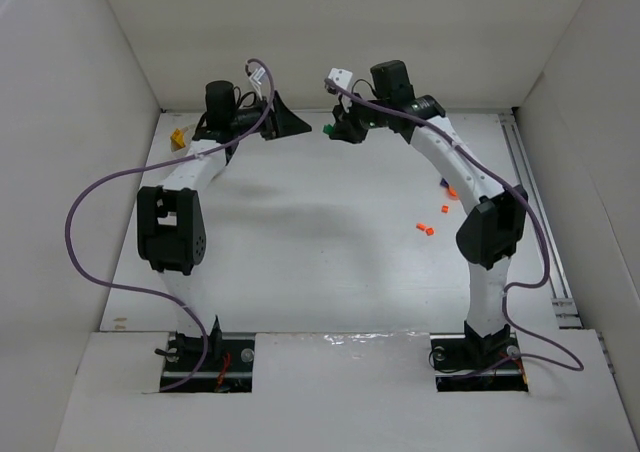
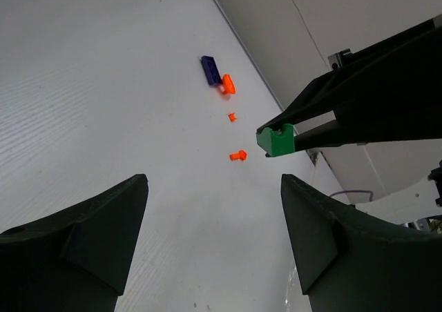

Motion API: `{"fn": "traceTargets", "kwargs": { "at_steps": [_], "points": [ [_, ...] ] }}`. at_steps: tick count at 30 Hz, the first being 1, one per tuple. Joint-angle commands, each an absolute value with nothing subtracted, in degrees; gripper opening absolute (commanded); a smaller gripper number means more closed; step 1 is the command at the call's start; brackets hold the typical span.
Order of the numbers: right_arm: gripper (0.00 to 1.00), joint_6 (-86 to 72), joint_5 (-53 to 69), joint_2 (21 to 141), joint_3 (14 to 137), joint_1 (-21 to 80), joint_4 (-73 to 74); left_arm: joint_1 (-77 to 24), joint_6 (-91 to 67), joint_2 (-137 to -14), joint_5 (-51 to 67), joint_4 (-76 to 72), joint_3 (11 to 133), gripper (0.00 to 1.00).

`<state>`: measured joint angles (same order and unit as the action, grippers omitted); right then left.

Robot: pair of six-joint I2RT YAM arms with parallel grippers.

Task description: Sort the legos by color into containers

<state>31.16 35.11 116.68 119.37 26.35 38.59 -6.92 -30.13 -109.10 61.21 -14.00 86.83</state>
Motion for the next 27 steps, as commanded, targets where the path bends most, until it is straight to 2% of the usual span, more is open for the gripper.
{"fn": "traceTargets", "kwargs": {
  "at_steps": [1, 5, 15, 27],
  "points": [
    [0.04, 21.28, 32.18, 117.51, 123.39, 26.89, 34.72, -7.03, -32.26, -107.05, 63.37, -18.2, 90.7, 0.73],
    [0.04, 20.04, 29.71, 117.51, 123.4, 28.12, 34.72, -8.08, -31.11, -107.58, 63.37, -17.14, 91.31, 0.63],
    [0.04, 20.57, 27.16, 116.37, 121.03, 30.32, 33.49, -9.14, -29.0, -108.11, 65.57, -15.12, 93.08, 0.63],
    [0.04, 21.62, 26.1, 117.42, 123.74, 31.9, 34.01, -10.2, -26.63, -109.78, 65.57, -10.91, 95.71, 0.63]
  ]
}}
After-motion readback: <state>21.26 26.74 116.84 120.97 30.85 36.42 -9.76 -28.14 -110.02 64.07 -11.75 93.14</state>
